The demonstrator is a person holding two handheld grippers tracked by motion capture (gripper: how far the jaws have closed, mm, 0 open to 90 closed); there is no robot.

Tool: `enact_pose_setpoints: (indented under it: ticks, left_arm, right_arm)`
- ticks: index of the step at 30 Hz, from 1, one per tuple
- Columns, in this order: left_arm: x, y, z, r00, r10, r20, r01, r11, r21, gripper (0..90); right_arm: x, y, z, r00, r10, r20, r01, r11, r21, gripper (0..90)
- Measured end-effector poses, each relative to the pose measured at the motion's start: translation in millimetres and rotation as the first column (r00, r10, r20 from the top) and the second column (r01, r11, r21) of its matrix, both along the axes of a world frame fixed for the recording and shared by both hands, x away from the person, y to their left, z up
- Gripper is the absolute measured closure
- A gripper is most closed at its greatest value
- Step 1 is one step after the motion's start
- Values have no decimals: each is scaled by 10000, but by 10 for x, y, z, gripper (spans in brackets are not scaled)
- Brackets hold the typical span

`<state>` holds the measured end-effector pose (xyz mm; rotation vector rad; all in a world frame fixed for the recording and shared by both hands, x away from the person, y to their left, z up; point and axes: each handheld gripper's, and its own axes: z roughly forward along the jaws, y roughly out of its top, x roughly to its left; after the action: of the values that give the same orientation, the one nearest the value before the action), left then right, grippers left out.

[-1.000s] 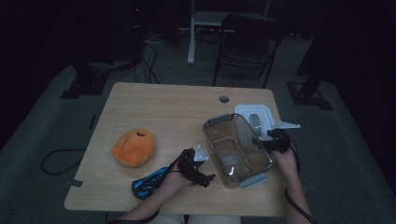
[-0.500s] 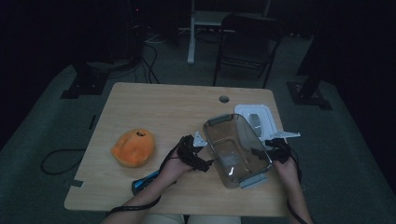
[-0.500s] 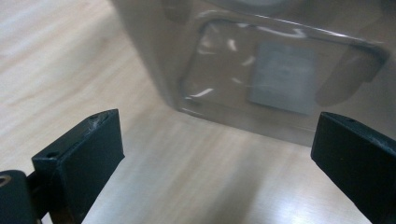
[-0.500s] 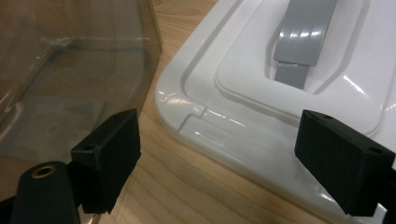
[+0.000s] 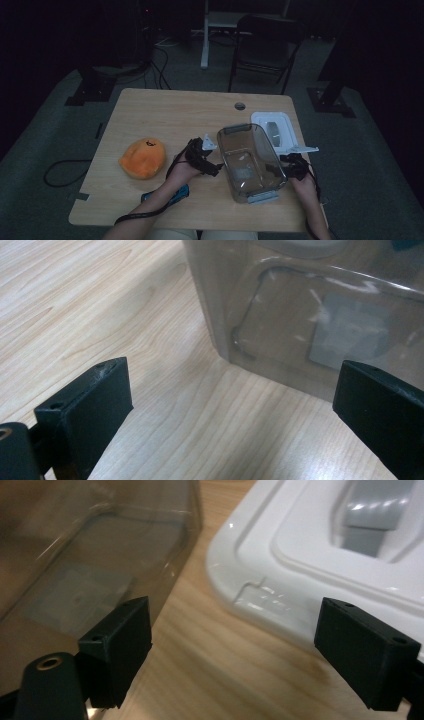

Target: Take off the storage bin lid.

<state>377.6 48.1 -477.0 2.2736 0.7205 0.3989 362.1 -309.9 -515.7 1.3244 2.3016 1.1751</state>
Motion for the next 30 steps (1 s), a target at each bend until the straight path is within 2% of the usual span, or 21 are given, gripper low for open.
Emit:
enact_pose_setpoints:
  ticks: [10,23,30]
  left_arm:
    - [84,122,-3,9996,253,-140,-255,9996,-115,30]
    - [223,228,16,9987,486,-130,-481,9982,358,30]
    - [282,313,7,9973,707,-198,-701,9970,323,30]
  right_arm:
    - [-134,129,-35,9994,346,26,-345,9994,-15,149]
    - [-274,328,-34,9968,778,201,-775,9969,-122,149]
    - [-311,435,-29,9940,1078,187,-1075,9941,-165,148]
